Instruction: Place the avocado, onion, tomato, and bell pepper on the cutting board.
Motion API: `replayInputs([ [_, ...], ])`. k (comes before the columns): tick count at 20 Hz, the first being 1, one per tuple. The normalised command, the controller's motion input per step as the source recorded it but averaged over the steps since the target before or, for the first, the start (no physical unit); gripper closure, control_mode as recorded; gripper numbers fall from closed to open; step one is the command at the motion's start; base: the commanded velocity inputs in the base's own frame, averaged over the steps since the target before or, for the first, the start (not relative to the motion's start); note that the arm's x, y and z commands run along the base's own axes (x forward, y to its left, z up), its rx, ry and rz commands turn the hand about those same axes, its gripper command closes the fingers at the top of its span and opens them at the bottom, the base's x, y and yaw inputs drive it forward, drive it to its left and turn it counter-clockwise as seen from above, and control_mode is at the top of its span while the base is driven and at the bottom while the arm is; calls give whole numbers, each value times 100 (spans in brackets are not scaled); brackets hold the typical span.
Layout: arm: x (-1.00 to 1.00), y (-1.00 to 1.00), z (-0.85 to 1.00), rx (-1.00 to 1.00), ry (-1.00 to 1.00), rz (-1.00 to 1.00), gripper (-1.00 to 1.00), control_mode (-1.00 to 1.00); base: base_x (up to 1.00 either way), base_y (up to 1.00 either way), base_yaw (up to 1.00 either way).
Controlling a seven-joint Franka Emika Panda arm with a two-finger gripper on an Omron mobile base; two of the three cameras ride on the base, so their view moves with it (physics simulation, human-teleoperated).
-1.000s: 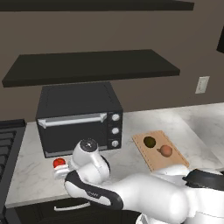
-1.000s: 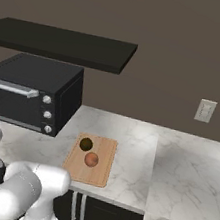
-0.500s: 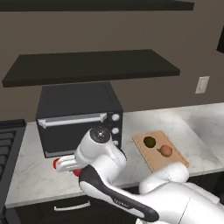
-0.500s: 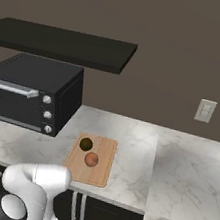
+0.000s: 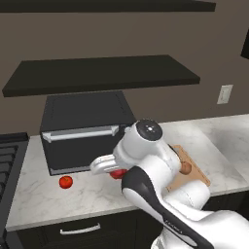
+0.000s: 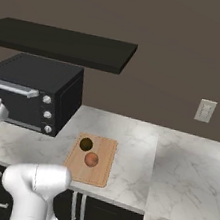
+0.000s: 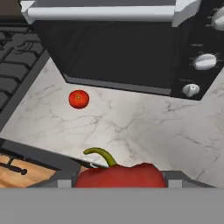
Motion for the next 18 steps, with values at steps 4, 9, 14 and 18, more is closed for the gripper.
replayInputs([
  [4,-13,-99,51,-1,-6,0,100,-100,0,0,0],
  [9,-12,-100,11,0,-3,0,100,-100,0,0,0],
  [14,0,-99,0,0,0,0,100,-100,0,0,0],
  [18,2,-85,-1,0,0,0,100,-100,0,0,0],
])
